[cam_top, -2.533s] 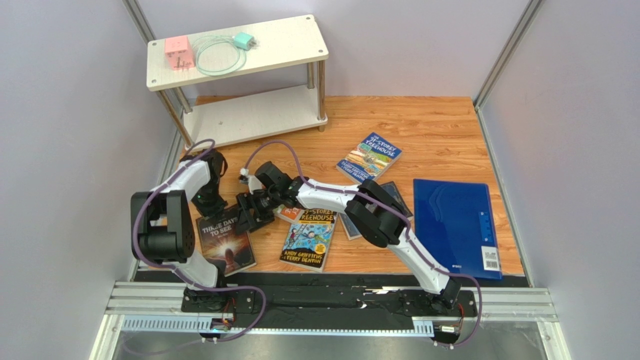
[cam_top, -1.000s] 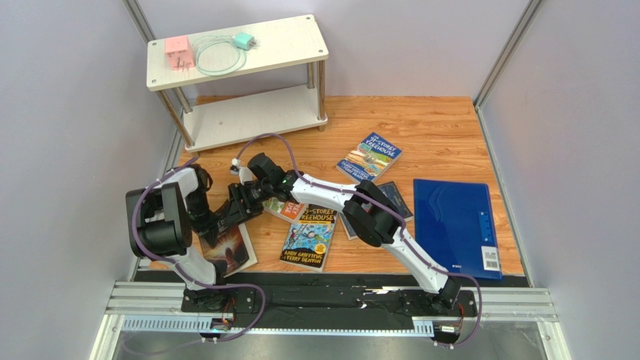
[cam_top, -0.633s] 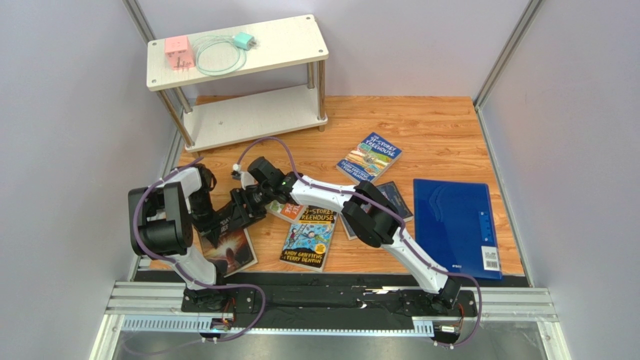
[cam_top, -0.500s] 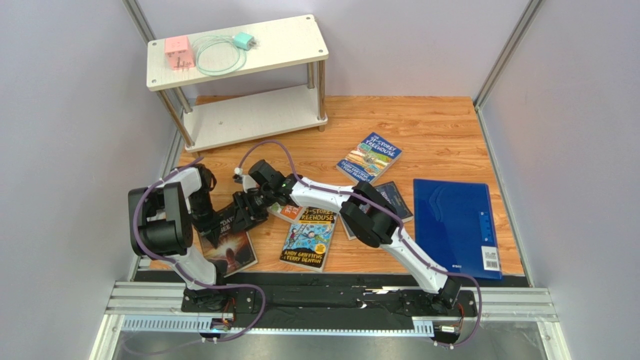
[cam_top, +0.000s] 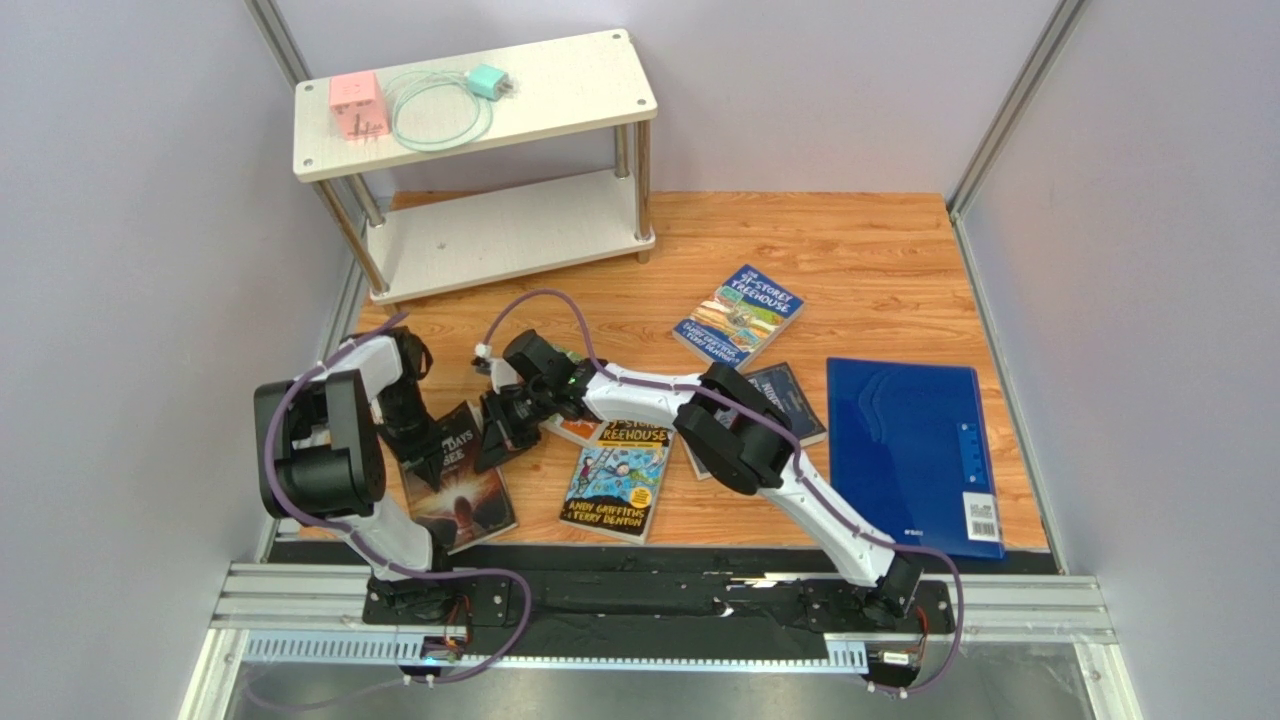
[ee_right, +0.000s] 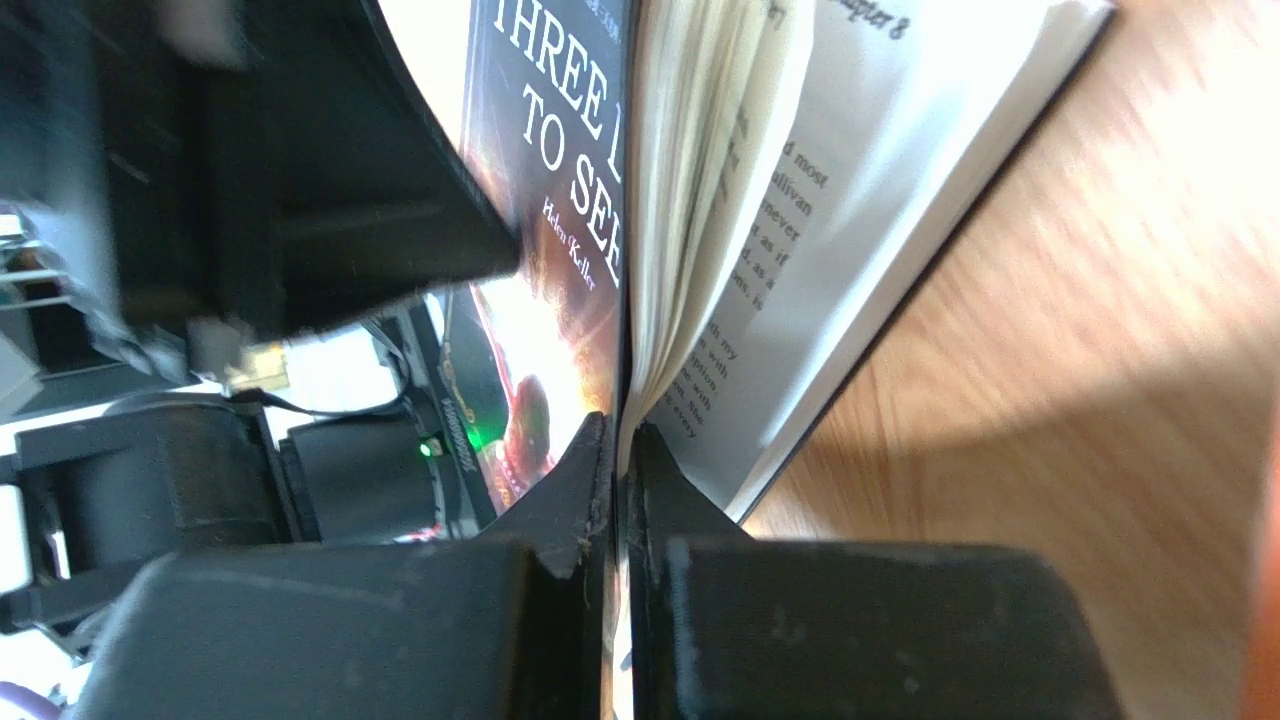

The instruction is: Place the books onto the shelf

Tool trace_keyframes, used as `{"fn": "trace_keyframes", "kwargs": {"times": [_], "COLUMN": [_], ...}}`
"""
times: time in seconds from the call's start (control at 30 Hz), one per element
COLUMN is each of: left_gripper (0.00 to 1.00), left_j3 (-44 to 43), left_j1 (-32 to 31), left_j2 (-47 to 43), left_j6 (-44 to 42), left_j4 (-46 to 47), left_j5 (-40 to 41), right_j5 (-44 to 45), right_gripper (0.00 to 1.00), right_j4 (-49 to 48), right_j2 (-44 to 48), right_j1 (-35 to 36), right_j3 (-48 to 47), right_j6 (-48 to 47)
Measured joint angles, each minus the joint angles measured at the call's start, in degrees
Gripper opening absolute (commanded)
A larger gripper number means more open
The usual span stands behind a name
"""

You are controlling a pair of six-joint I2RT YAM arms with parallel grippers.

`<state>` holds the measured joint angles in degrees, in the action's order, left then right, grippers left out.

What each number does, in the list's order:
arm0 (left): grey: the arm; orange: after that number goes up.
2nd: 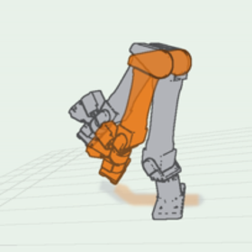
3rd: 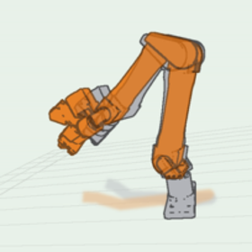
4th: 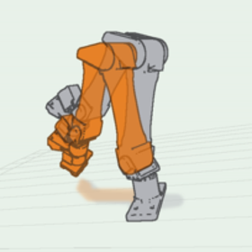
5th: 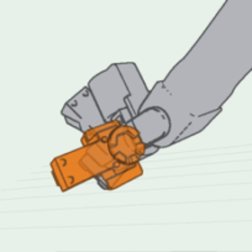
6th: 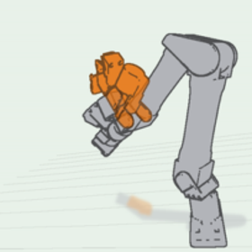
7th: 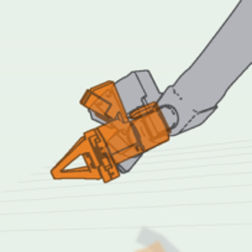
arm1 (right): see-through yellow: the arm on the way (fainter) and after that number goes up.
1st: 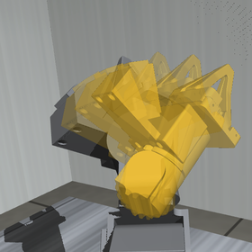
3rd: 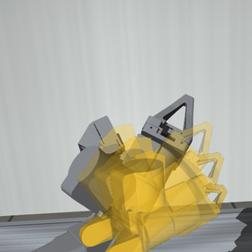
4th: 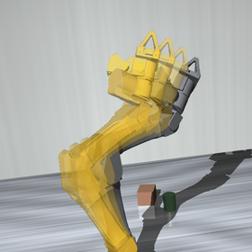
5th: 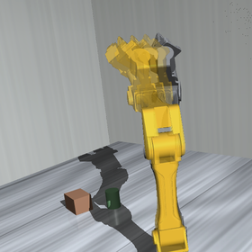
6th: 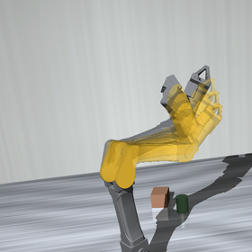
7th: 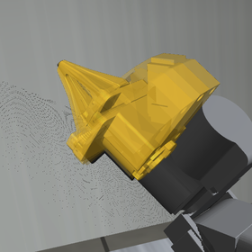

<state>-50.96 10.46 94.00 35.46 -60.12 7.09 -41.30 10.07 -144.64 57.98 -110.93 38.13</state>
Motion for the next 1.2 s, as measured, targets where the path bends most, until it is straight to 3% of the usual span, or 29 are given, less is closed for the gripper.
{"fn": "trace_keyframes", "kwargs": {"times": [0.07,0.13,0.23,0.4,0.57,0.73,0.93,1.2], "left_gripper": [0.03,0.13,0.35,0.48,0.63,0.67,0.69,0.71], "left_j3": [-0.1,-1.2,-6.3,-15.6,-13.7,-2.2,11.5,19.2], "left_j1": [-0.3,-0.7,-0.7,-0.7,-0.7,-0.7,-1.1,-2.2], "left_j2": [-2.5,-6.9,-16.0,-26.4,-31.7,-36.6,-37.5,-34.7], "left_j6": [-0.1,-0.4,-1.4,-2.4,-3.6,-2.8,1.7,6.9], "left_j4": [2.7,5.4,7.0,9.0,12.0,19.9,36.4,54.2], "left_j5": [-1.5,-2.9,-4.9,-8.1,-12.1,-19.4,-31.2,-38.1], "right_j5": [1.0,1.9,2.1,1.5,0.5,-2.4,-5.3,-7.6], "right_gripper": [0.0,0.0,0.0,0.0,0.0,0.0,0.0,0.0], "right_j4": [-0.3,0.5,1.6,2.9,2.1,-0.4,-5.1,-10.8], "right_j2": [1.8,4.5,8.2,14.5,21.1,25.1,25.5,25.5], "right_j1": [-0.3,-0.7,-2.2,-8.3,-14.1,-18.2,-19.1,-19.1], "right_j3": [2.4,4.9,7.4,9.1,11.1,13.0,17.0,19.6], "right_j6": [-0.8,-1.9,-3.1,-4.5,-5.1,-4.3,-1.8,1.6]}}
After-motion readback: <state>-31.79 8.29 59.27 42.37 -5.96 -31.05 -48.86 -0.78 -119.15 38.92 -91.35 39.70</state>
